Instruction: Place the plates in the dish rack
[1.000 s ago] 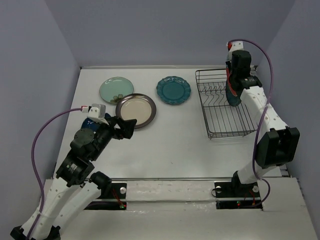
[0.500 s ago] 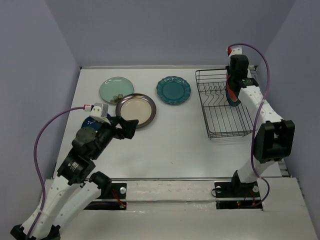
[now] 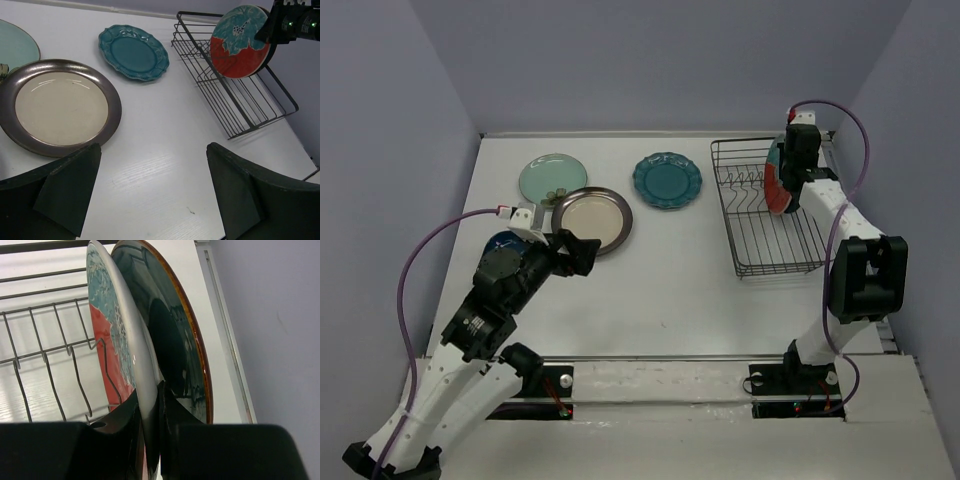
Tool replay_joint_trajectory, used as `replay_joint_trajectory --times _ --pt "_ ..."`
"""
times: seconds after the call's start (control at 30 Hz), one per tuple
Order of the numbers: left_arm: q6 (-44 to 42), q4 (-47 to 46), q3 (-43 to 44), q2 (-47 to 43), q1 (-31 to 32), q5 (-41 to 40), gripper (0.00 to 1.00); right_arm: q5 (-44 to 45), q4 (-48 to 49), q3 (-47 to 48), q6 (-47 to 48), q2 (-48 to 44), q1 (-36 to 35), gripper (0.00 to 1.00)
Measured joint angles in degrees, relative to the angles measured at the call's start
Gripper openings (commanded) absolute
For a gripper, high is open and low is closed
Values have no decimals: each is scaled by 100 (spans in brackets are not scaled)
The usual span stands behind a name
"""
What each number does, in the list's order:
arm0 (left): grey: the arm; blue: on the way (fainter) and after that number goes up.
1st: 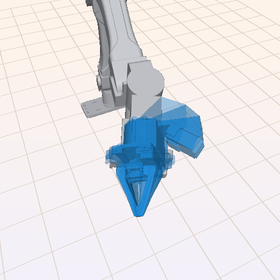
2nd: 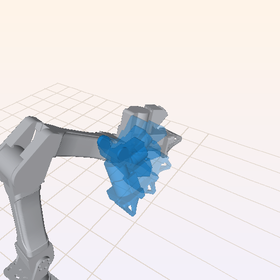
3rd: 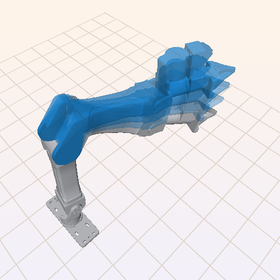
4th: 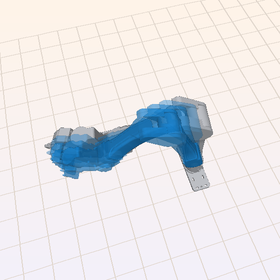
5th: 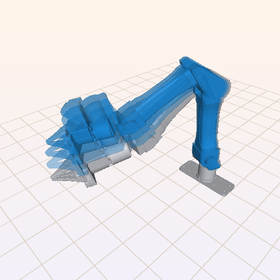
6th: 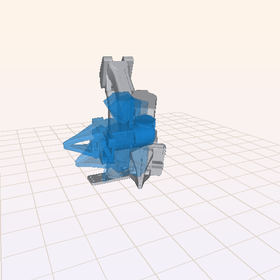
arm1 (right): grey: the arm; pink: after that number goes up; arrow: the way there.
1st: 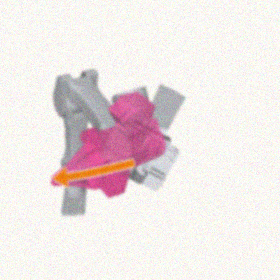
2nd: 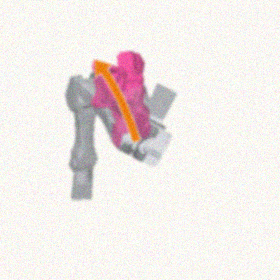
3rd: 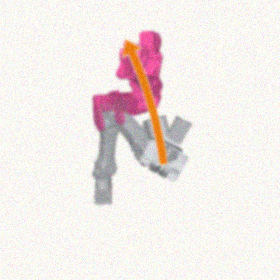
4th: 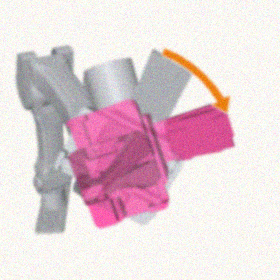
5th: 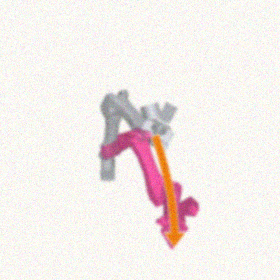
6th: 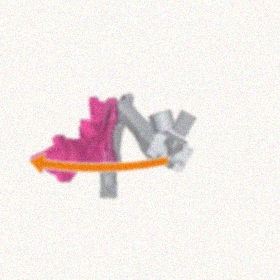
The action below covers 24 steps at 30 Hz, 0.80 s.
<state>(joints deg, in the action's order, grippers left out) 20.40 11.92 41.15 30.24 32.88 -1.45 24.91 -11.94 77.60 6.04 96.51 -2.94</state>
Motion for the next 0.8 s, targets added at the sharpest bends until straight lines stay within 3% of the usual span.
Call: replay_joint_trajectory --times 0.13,0.17,0.27,0.4,0.8 --pt "116 -2 -22 225 0 -13 95 103 199 -109 -210 -4 -2 56" --pt "179 -2 -22 328 0 -33 94 140 284 -164 -341 -4 -2 70" --pt "367 2 -22 623 -2 -96 92 157 343 -299 -599 -28 -15 86" --pt "870 -76 -109 933 -37 -190 90 -114 291 -354 -874 -247 -59 92" --pt "2240 -896 -752 1799 -201 -901 78 -920 81 -299 -1541 -2068 -219 91"
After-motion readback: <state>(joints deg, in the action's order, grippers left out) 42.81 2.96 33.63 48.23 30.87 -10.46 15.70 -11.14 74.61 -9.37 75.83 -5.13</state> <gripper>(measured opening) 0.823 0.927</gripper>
